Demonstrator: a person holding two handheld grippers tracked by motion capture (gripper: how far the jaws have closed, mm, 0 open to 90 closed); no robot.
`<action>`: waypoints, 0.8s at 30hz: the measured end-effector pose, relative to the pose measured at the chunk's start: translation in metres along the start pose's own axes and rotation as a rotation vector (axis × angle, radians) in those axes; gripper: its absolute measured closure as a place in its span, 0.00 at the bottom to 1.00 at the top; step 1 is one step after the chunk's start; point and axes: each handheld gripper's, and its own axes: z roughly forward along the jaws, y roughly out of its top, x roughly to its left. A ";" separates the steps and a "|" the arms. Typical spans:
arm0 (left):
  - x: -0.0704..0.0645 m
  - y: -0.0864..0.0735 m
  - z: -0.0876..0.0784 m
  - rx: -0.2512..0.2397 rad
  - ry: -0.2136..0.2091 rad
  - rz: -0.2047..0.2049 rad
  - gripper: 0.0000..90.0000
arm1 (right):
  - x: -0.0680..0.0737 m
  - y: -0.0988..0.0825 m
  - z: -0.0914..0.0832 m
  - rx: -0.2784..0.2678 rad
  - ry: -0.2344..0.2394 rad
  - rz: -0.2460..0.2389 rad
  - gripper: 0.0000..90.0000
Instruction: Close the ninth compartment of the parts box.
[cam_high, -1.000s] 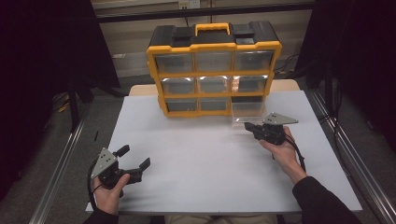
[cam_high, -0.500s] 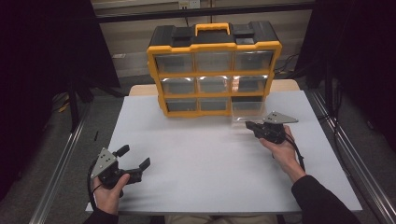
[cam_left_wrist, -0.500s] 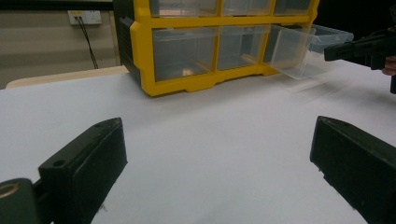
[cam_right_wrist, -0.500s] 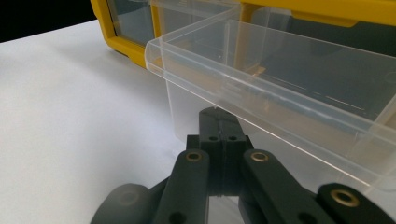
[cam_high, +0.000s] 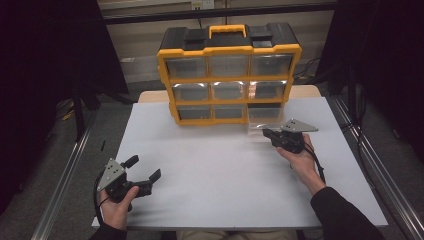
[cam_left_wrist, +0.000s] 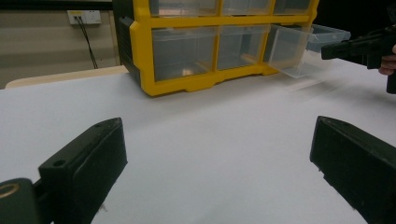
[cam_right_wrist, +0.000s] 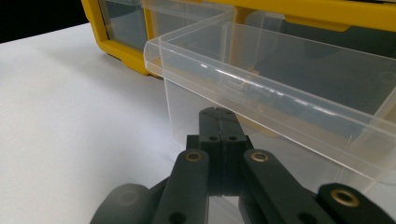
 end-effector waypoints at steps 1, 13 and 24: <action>0.000 0.000 0.000 0.000 0.000 0.000 0.04 | 0.000 0.000 0.000 -0.003 -0.001 -0.003 1.00; 0.000 0.000 0.001 0.000 -0.003 -0.005 0.04 | -0.002 0.001 0.003 -0.014 -0.017 -0.006 1.00; 0.000 0.000 0.001 0.001 -0.003 -0.005 0.04 | -0.004 0.001 0.006 -0.025 -0.016 0.005 1.00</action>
